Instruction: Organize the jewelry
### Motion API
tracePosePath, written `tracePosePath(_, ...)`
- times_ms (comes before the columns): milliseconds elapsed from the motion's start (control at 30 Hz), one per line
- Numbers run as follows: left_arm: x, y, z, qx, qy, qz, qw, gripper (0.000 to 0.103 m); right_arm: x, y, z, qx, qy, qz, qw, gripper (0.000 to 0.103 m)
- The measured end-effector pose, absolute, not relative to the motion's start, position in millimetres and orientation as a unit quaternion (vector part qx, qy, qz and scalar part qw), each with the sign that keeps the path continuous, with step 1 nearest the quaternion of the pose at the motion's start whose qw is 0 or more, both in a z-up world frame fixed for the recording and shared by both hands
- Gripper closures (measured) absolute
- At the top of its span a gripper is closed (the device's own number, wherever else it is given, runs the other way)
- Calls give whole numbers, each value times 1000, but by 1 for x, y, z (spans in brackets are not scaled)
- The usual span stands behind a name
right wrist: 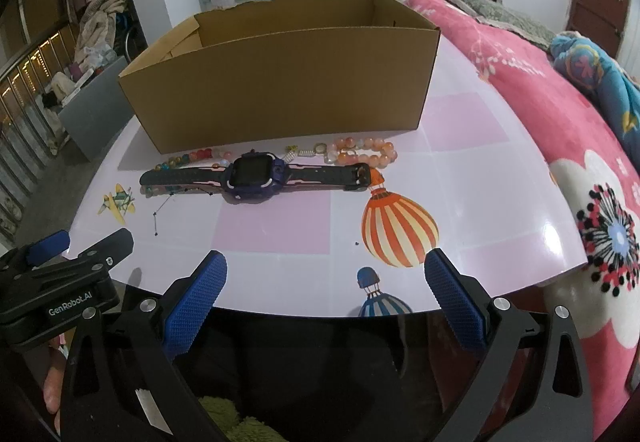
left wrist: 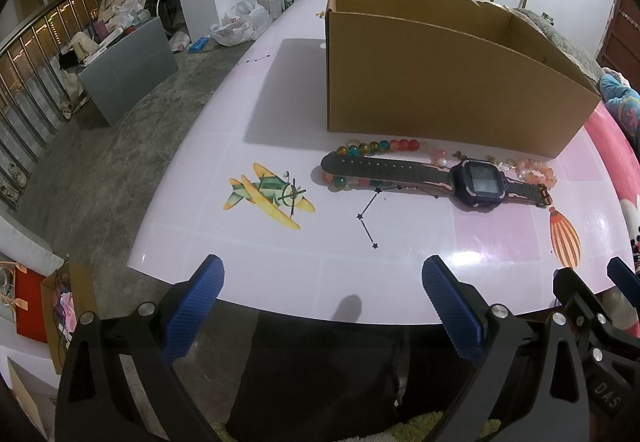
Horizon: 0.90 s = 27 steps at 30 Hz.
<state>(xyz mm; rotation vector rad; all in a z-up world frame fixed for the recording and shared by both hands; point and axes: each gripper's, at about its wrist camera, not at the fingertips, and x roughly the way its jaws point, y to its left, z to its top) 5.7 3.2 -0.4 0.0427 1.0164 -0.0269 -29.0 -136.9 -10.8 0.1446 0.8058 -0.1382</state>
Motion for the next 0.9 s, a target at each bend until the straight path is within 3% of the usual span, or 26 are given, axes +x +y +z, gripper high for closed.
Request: tracePosePath(900, 36, -6, -36, 64, 498, -27, 865, 6, 0, -156, -40, 64, 420, -84, 901, 8)
